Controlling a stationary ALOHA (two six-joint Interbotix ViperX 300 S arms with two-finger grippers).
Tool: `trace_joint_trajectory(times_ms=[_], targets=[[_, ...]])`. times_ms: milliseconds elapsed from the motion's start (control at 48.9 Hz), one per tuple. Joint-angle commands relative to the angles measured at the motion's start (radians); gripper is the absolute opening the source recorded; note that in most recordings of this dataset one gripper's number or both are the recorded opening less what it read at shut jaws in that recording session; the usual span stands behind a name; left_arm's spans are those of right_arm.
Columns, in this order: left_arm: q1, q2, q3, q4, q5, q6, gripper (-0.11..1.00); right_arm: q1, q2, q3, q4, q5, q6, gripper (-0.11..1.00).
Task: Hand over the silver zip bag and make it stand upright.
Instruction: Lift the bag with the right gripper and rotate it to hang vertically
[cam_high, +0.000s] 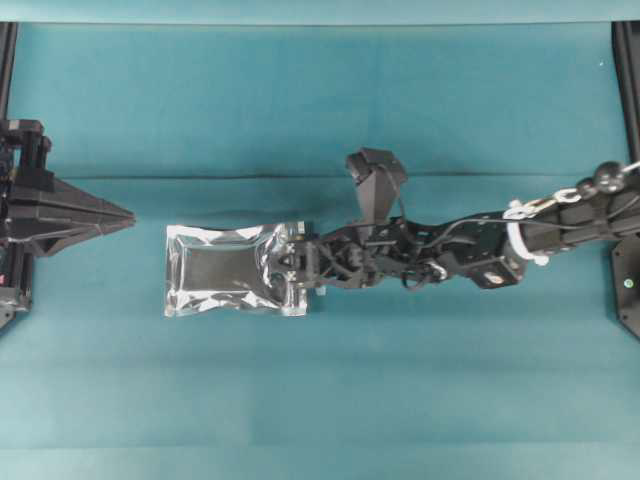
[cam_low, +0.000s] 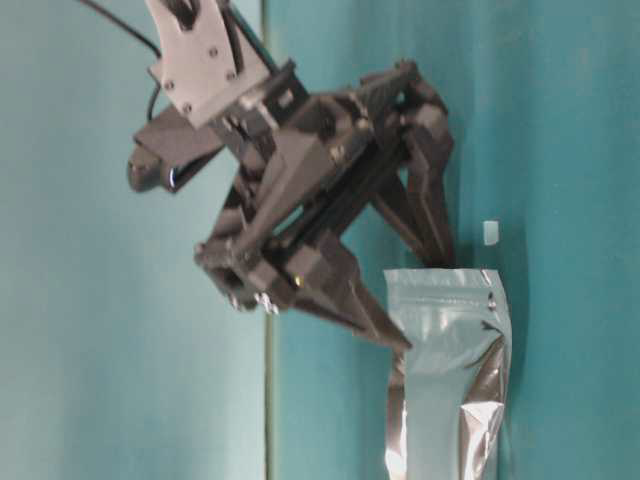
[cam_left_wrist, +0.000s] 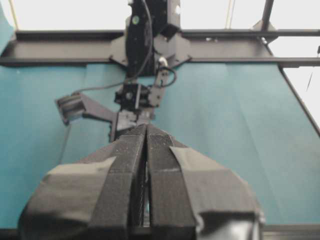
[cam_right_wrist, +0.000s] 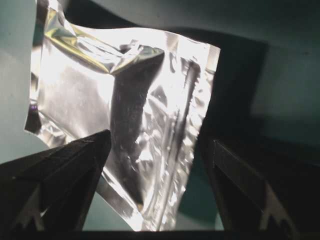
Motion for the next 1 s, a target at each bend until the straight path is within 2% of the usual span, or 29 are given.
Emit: trace_joint_trajectory(times_ms=[0, 205, 307, 389, 553, 634, 737, 819, 982], targets=[[0.003, 0.006, -0.023, 0.003, -0.005, -0.002, -0.01, 0.002, 0.017, -0.031, 0.002, -0.008, 0.009, 0.9], [0.003, 0.006, -0.023, 0.003, -0.005, -0.002, -0.01, 0.002, 0.029, -0.049, 0.002, -0.002, 0.009, 0.88], [0.003, 0.006, -0.021, 0.003, -0.005, -0.002, -0.01, 0.002, 0.028, -0.043, 0.002, 0.017, 0.009, 0.8], [0.005, 0.006, -0.021, 0.003, -0.005, -0.002, -0.01, -0.002, 0.026, -0.041, 0.002, 0.051, 0.008, 0.64], [0.005, 0.005, -0.021, 0.003, -0.005, -0.002, -0.01, 0.0, 0.012, -0.046, -0.003, 0.074, -0.003, 0.17], [0.005, 0.005, -0.021, 0.003, -0.005, -0.002, -0.01, -0.002, -0.011, -0.048, -0.017, 0.077, -0.014, 0.03], [0.005, 0.003, -0.02, 0.003, -0.005, -0.002, -0.01, -0.006, -0.055, -0.051, -0.037, 0.087, -0.051, 0.01], [0.005, 0.002, -0.02, 0.003, -0.005, -0.002, -0.01, -0.018, -0.106, -0.058, -0.051, 0.14, -0.103, 0.01], [0.006, 0.005, -0.017, 0.003, -0.005, -0.006, -0.01, -0.048, -0.204, -0.101, -0.083, 0.341, -0.244, 0.01]])
